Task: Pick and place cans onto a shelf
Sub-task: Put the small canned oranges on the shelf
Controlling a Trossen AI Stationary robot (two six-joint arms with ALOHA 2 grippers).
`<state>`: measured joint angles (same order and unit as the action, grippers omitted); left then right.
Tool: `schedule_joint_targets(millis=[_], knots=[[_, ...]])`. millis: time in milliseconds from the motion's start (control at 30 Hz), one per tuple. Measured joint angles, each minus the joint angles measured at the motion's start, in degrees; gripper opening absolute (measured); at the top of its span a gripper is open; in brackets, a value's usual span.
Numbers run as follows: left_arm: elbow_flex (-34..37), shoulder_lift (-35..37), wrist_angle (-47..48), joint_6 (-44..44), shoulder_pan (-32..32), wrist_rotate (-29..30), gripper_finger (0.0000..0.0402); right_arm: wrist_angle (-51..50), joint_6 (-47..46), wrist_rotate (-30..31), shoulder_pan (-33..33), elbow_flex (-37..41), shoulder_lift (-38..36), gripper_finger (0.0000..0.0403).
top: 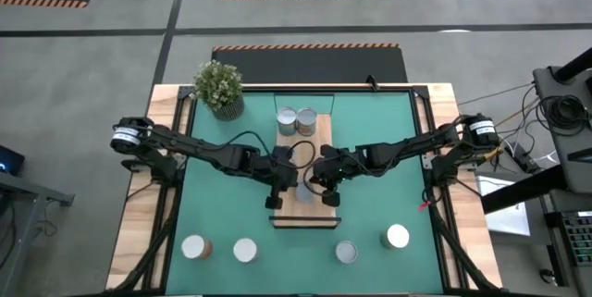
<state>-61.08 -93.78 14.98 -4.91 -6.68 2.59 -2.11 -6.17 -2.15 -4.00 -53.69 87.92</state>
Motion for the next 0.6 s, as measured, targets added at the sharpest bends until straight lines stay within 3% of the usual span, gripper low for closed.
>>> schedule_joint_targets(millis=[167, 600], knots=[[0.0, 0.1, 0.2, 0.9, 0.0, 3.0, 0.0, -1.1, -0.3, 0.1, -0.5, 0.0, 0.0, 0.0009], [0.2, 3.2, 1.5, 1.0, 0.0, 2.9, 0.0, -1.7, -0.3, -1.3, -0.8, 0.0, -0.1, 0.0009]])
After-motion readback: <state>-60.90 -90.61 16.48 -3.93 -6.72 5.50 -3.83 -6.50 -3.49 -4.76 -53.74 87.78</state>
